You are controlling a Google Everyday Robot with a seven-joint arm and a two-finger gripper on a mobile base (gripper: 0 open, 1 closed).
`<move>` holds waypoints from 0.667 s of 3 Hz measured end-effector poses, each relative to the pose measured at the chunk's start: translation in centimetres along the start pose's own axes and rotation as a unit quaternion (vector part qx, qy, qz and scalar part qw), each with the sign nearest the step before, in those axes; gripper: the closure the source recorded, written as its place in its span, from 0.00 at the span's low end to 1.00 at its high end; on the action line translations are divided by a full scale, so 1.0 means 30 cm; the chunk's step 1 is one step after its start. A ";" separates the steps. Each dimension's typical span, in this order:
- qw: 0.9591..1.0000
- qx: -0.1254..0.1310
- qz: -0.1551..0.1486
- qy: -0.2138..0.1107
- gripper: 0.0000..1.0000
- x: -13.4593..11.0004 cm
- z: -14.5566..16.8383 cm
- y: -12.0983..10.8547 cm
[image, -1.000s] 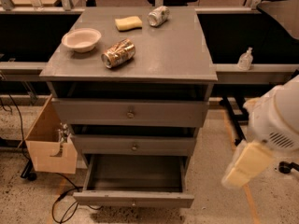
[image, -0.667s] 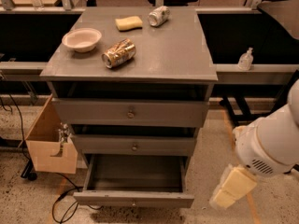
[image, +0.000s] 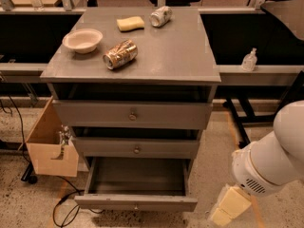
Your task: Close bottom drawer
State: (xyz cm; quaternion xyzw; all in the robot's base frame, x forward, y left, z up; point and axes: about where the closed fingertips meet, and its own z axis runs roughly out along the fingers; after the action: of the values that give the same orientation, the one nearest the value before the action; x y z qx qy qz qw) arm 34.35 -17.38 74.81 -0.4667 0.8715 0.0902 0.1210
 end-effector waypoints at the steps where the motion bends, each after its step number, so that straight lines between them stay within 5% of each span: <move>1: 0.999 -0.008 -0.038 0.006 0.00 -0.009 0.027 0.011; 2: 0.988 -0.036 -0.145 0.030 0.00 -0.009 0.138 0.043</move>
Offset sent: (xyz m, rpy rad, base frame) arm -0.0081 0.0337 -0.0826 -0.1046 0.0165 0.6720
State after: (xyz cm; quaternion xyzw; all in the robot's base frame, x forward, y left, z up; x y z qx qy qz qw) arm 33.93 -15.34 70.99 -0.5946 0.7940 0.0892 0.0894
